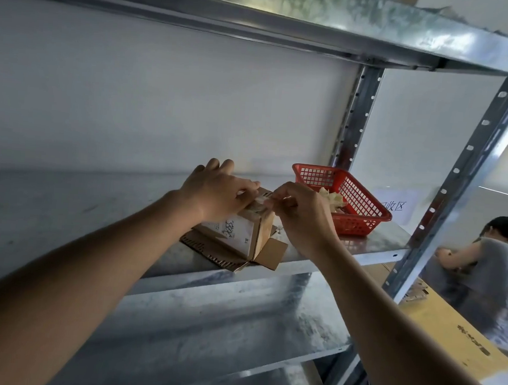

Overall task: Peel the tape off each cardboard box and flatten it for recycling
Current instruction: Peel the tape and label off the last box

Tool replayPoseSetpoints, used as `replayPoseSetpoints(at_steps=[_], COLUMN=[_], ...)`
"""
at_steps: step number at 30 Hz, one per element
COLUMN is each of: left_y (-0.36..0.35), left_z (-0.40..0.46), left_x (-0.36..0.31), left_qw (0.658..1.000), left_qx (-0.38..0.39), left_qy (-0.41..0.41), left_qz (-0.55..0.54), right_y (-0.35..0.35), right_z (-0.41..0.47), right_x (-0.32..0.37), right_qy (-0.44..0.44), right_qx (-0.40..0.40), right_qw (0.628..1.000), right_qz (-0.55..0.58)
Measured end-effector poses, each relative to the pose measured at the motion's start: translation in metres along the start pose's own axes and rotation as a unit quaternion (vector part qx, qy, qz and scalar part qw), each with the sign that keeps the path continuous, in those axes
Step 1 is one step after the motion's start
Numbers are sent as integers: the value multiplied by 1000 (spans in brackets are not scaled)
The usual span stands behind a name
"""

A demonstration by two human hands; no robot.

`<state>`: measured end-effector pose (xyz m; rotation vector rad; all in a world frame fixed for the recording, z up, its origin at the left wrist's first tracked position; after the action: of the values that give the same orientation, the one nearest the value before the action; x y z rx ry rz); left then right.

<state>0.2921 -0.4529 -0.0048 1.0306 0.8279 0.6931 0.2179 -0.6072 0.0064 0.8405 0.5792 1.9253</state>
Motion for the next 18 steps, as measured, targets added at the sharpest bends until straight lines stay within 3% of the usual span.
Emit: replayPoseSetpoints(at_steps=[4,7,11,14,18], left_y=[0,-1,-1,-2,-2], left_z=[3,4,-1,-2,-2], left_x=[-3,-7,-7,-7,-5], left_qw=[1000,1000,1000,1000,1000], left_qx=[-4,0,-9,-1,4], left_qy=[10,9,10,13,22], left_qz=[-20,-18,-1,-9,-16], right_y=[13,15,1,-6,-6], right_z=[-14,-13,-10,-4,-10], right_x=[30,19,-1,-5,3], right_qy=[143,78,-60,-94,-74], right_qx=[-71,-71,9,26,19], right_qw=[987,993,984,987,996], right_qz=[-9,59,169,125,53])
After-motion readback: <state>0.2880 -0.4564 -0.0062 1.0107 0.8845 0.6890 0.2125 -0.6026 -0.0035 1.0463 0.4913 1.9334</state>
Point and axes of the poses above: each hand's wrist, its own z-axis towards the middle knuckle, its own y-axis out of the back of the hand, x = y × z, the point moved 9 cm from there along z, towards the middle knuckle, and after that the axes turned 15 degrees about -z, right-handed, at the moved point
